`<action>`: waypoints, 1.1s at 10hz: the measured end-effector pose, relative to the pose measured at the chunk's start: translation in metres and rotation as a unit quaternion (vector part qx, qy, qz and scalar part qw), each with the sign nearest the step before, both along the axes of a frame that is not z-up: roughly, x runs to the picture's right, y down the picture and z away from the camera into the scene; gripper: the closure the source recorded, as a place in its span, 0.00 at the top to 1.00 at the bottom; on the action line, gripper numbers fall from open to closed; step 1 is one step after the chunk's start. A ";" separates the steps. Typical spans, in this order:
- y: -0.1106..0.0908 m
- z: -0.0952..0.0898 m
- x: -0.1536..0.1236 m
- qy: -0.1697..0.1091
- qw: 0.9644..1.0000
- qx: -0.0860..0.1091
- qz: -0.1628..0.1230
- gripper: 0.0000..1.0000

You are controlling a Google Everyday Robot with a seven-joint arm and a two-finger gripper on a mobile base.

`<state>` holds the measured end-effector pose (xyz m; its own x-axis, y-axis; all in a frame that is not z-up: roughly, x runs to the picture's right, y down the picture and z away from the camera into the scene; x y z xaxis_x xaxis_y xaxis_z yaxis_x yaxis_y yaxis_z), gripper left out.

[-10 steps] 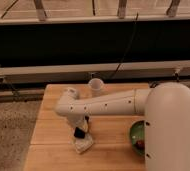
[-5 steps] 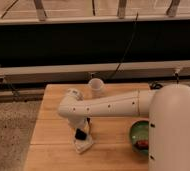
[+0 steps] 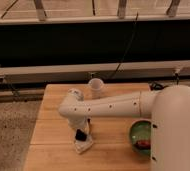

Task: Place the eraser on the white sponge

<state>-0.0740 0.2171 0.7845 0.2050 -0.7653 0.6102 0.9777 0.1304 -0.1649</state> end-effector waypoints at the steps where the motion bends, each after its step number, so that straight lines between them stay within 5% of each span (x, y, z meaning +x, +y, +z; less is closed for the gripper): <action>1: 0.001 0.000 0.000 -0.001 1.000 -0.002 0.001 0.08; 3: 0.002 -0.001 0.000 -0.005 1.000 -0.003 0.002 0.11; 9: 0.004 -0.002 0.005 -0.010 1.000 -0.009 0.007 0.54; 11: 0.003 -0.002 0.006 -0.012 1.000 -0.008 0.007 0.75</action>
